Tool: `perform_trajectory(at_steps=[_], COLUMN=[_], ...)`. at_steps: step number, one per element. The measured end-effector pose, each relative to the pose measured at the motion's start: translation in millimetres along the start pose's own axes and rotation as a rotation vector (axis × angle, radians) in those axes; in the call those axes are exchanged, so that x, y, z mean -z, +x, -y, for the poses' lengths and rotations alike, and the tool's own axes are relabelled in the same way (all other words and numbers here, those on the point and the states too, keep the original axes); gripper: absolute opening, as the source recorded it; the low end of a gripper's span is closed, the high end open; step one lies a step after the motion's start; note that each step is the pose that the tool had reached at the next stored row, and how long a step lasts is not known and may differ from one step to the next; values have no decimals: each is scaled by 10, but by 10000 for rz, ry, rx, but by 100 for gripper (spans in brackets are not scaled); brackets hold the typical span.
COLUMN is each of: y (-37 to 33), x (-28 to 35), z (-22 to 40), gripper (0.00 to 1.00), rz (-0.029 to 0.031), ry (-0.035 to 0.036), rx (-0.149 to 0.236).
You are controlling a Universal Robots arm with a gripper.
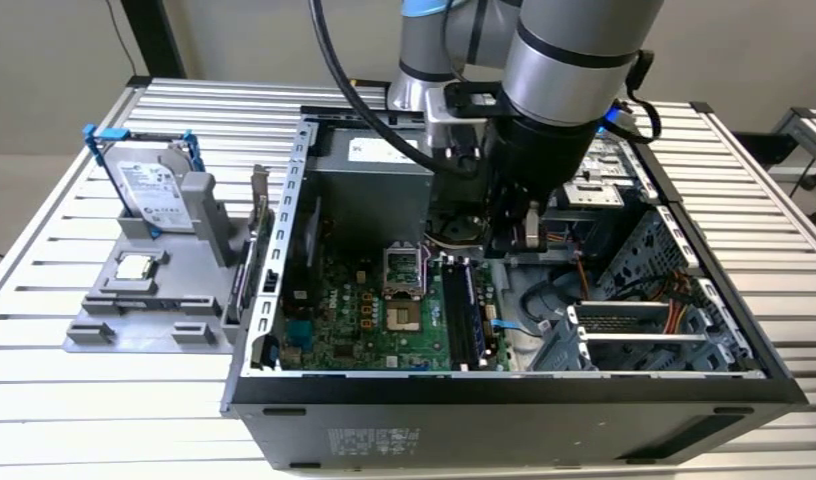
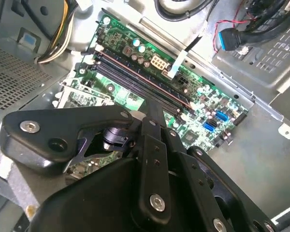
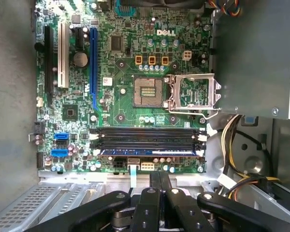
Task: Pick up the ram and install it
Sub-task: 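Press down the ram until it locks into place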
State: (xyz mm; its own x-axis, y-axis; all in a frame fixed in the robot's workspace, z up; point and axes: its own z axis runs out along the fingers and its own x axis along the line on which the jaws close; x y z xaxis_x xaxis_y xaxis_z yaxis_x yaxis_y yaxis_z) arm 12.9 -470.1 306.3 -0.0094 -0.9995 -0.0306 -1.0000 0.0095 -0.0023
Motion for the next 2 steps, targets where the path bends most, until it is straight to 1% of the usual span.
perform_trajectory(at_steps=[2], y=[0], x=[0], z=[0], gripper=[0], rz=[-1], ry=[0], rx=[0])
